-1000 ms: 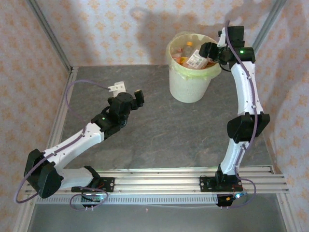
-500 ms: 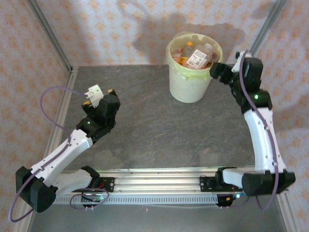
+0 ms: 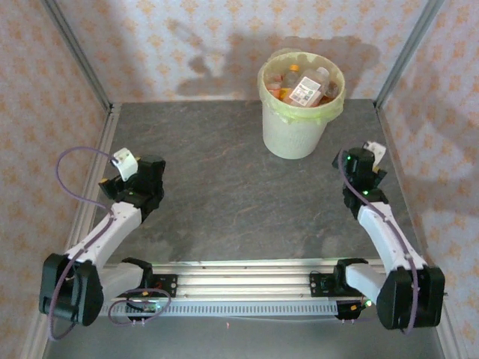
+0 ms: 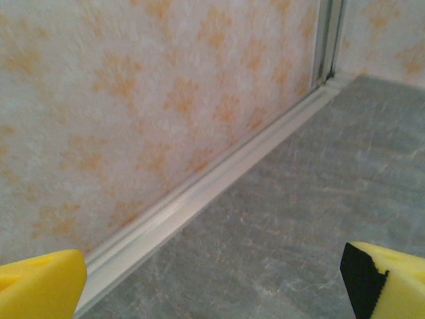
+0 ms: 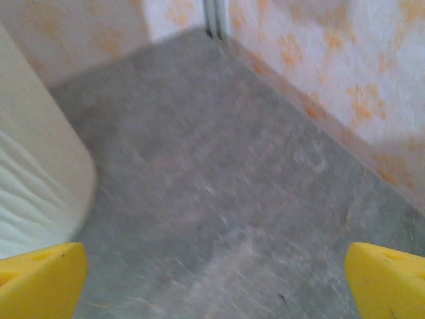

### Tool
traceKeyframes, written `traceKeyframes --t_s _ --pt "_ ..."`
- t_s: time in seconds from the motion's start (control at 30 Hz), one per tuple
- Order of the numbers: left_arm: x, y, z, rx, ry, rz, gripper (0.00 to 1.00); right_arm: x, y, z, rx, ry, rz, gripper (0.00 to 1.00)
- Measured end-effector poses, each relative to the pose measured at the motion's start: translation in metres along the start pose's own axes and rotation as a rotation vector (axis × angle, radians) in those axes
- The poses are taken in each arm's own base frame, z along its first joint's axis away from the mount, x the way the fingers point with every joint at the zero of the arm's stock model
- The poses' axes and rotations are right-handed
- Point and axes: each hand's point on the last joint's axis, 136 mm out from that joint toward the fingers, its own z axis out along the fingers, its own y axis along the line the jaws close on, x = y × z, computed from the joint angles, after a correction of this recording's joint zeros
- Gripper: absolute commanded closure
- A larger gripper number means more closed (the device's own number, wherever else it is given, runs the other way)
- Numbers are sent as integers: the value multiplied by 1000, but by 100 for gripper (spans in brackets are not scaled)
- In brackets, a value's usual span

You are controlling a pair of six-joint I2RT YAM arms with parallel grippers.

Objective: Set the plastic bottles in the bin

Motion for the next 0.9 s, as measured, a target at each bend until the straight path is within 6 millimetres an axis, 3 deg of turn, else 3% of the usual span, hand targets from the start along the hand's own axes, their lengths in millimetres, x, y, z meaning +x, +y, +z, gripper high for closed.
traceKeyframes --t_s 0.1,0.17,0.4,0.67,0.9 --pt "25 -20 13 68 20 58 0 42 -5 25 28 65 -63 1" --pt "35 -38 20 112 38 109 0 54 -3 36 24 83 -95 1" --pt "47 -89 36 239 41 183 0 54 28 55 -113 28 -148 1" --pt "77 -95 27 399 12 186 0 49 45 55 -212 -48 -142 1" --pt "73 -104 31 463 -11 152 0 63 35 47 -234 -118 -113 1"
